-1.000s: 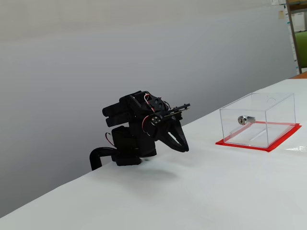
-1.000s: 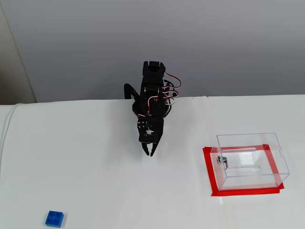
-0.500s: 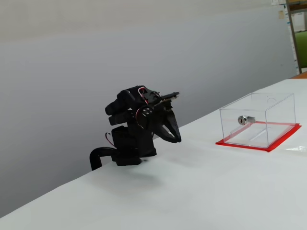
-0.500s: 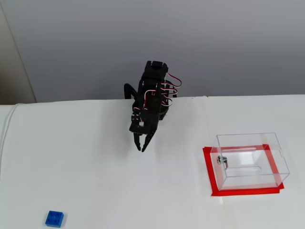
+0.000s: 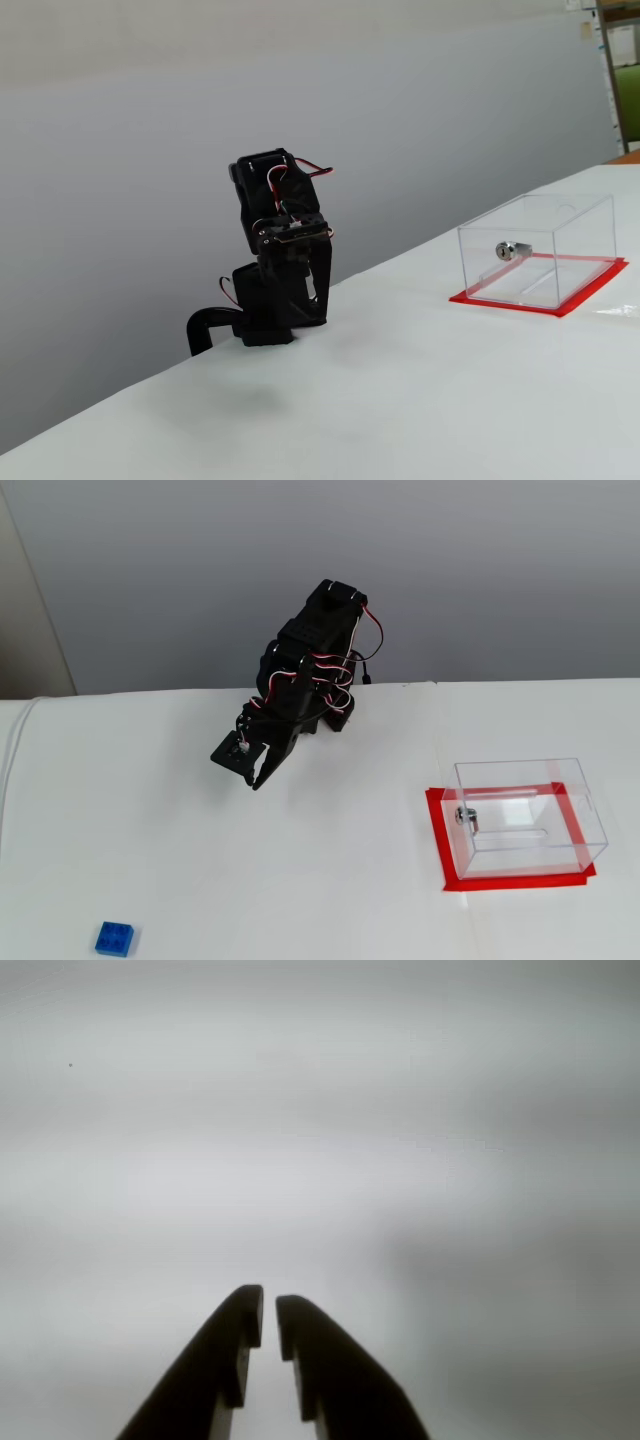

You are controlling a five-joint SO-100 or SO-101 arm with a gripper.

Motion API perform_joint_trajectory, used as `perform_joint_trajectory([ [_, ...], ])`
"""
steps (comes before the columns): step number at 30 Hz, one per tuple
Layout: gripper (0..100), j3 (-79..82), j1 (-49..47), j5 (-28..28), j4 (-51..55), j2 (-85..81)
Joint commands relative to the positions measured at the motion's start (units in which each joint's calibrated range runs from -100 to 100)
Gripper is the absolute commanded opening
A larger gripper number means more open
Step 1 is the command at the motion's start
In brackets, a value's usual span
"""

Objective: Pick the blue lego brick and place it into the transparent box

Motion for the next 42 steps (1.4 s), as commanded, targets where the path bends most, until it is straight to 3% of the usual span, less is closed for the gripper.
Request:
perform_joint_trajectory([
  [1, 2, -10.9, 2.8, -0.1, -0.8, 7.7],
  [29, 2, -63.1, 8.4, 0.0, -0.8, 58.2],
  [37, 2, -76.6, 8.4, 5.1, -0.8, 69.2],
  [42, 10, -82.2, 8.0, 4.7, -0.8, 73.9],
])
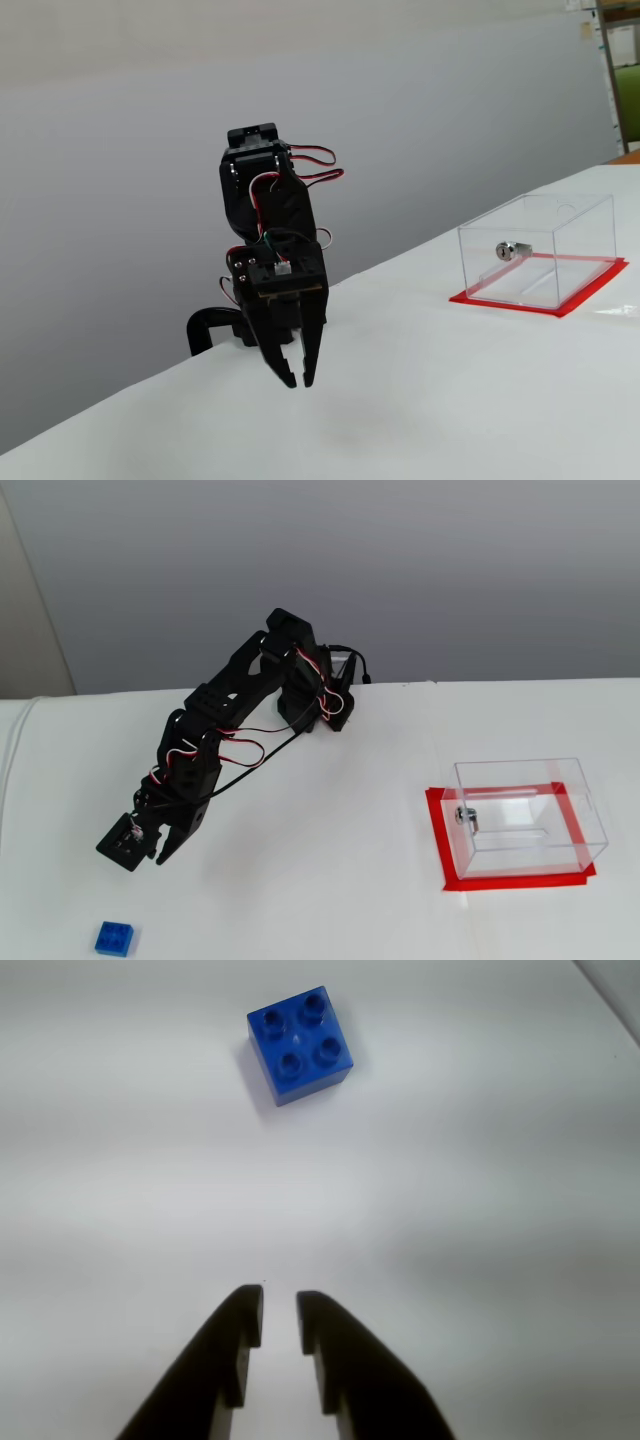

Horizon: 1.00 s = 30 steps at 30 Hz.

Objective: Pick the blue lego brick and place it into the transparent box

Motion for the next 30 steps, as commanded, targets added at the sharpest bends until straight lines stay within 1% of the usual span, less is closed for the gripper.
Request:
perform_joint_trajectory([
  [1, 12, -8.5, 0.4, 0.6, -0.9, 1.0],
  [4, 15, -12.3, 0.7, 0.9, -0.9, 3.5],
  [12, 15, -24.9, 0.7, 0.9, -0.8, 12.7],
  [17, 25, -28.0, 0.7, 0.8, -0.9, 16.2],
  [19, 27, -29.4, 0.7, 0.9, -1.0, 16.9],
  [30, 26, -30.2, 1.2, 0.4, -12.9, 21.4],
])
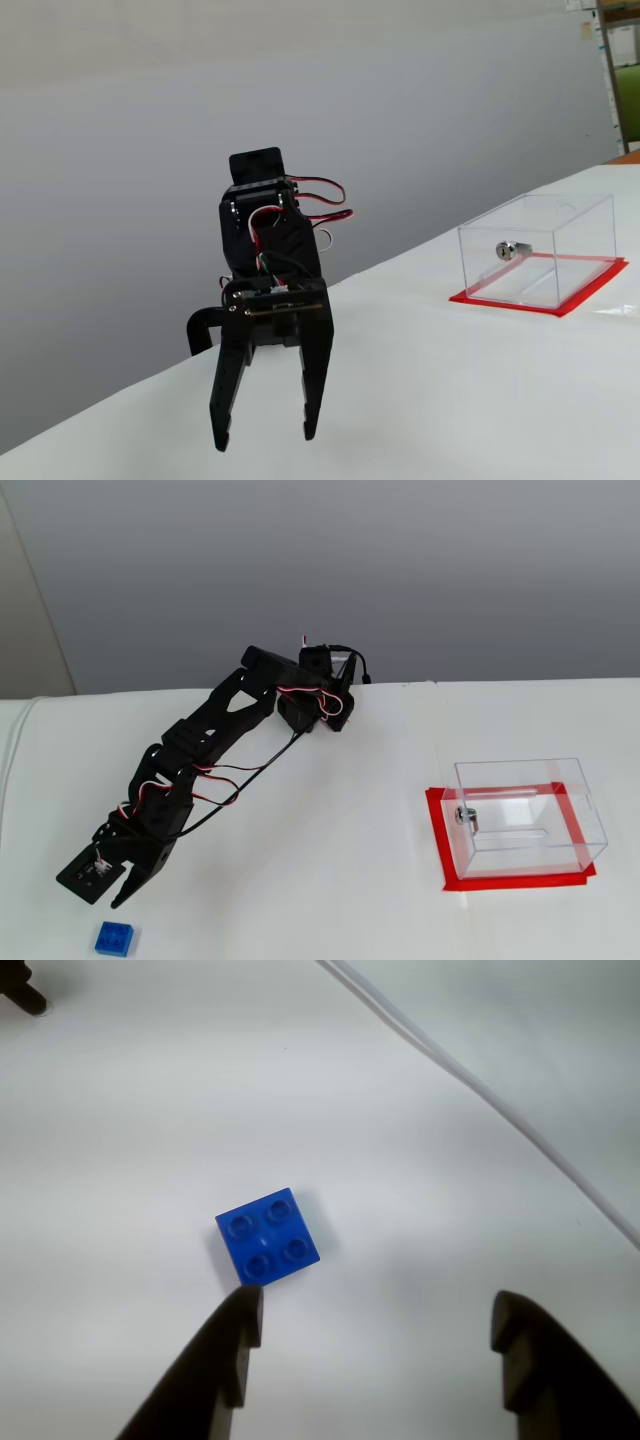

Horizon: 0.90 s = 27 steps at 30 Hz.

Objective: Pick the blue lego brick and place it into the transparent box

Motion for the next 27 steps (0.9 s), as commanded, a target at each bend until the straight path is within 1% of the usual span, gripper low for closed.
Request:
perform_joint_trajectory([
  [1, 26, -4.7, 1.1, 0.0, -4.3, -0.2],
  [7, 26, -4.2, 1.3, -3.0, -7.7, 2.8],
  [13, 26, -4.6, 0.9, -3.0, -10.6, 4.9],
  [27, 27, -4.7, -2.3, -3.2, -12.6, 7.9],
])
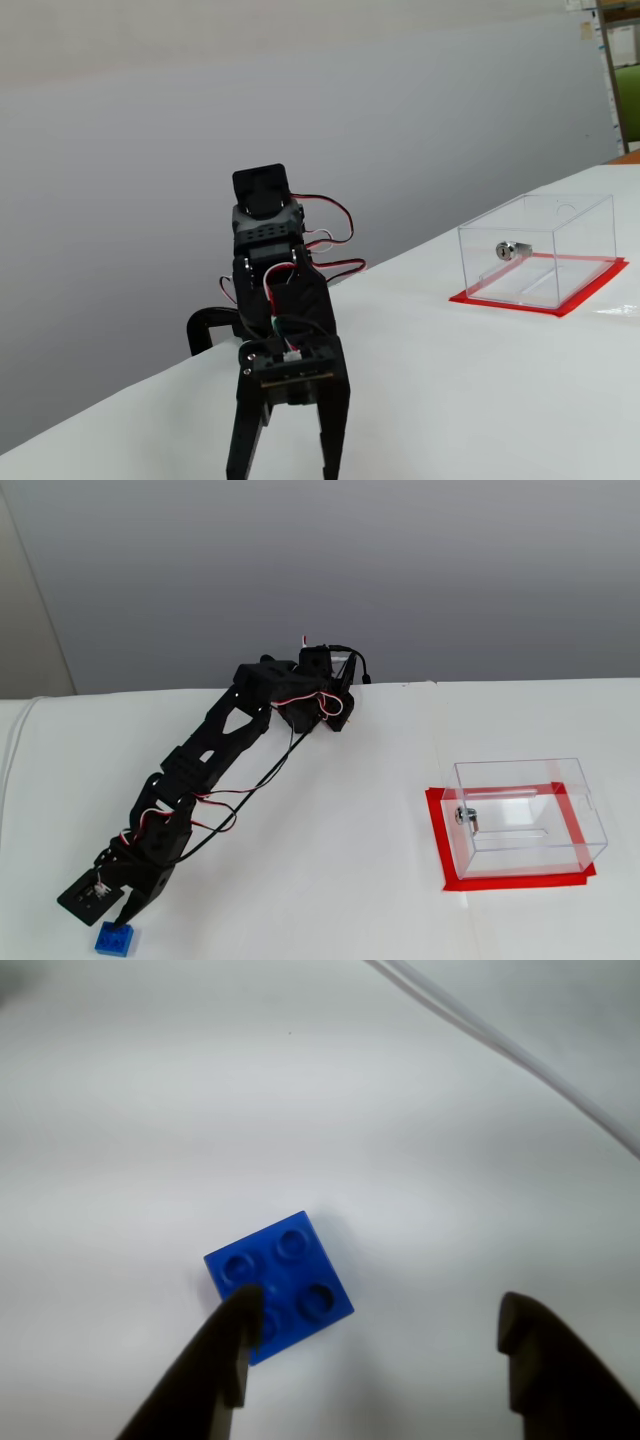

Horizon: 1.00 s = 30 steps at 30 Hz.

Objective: Pick the blue lego brick and place it into the transparent box

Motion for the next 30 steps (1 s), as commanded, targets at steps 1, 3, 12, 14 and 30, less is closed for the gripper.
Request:
perform_joint_trajectory([
  [1, 27, -4.8, -1.3, -0.9, -1.9, -0.9],
  [3, 27, -4.7, -1.8, -0.9, -3.0, -0.8],
  [12, 27, -4.2, -3.6, -0.2, -5.2, -0.7],
  [14, 27, -3.8, -3.3, -0.1, -4.9, -0.7],
  [30, 26, -5.8, 1.2, 2.8, -9.4, 3.3],
])
